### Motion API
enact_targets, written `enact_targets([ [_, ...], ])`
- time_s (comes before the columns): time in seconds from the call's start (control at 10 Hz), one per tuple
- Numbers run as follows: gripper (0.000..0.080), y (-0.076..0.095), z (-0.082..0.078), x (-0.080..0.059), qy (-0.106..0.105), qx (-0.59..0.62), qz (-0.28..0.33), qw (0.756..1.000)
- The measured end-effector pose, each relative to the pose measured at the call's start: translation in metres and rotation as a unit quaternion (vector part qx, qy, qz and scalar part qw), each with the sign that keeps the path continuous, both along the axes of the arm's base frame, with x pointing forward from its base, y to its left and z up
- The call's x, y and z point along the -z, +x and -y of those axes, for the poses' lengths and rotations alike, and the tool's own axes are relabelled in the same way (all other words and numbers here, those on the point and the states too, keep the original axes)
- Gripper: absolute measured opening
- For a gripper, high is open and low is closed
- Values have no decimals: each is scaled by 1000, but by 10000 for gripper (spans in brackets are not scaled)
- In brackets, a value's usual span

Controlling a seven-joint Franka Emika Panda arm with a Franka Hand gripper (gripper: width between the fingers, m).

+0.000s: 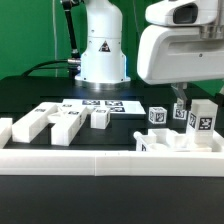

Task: Assemble chair

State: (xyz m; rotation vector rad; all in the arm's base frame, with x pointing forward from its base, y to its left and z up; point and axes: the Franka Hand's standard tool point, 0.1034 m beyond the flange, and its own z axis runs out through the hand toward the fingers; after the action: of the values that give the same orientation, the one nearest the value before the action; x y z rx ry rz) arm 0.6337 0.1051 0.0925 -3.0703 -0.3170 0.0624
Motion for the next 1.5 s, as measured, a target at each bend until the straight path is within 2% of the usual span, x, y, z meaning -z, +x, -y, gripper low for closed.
enact_targets([
  [0.1, 287, 0, 0, 0, 0, 1, 0, 1000],
  [0.4, 286, 0, 0, 0, -1, 48, -2, 999],
  [0.6, 286, 0, -1, 0, -4, 137, -8, 991],
  [0.9, 288, 0, -1, 1, -4, 271, -9, 962],
  [1.2, 288, 2, -3, 1, -4, 391, -7, 920],
  [1.5, 288, 5, -8, 1, 3, 511, -2, 859],
])
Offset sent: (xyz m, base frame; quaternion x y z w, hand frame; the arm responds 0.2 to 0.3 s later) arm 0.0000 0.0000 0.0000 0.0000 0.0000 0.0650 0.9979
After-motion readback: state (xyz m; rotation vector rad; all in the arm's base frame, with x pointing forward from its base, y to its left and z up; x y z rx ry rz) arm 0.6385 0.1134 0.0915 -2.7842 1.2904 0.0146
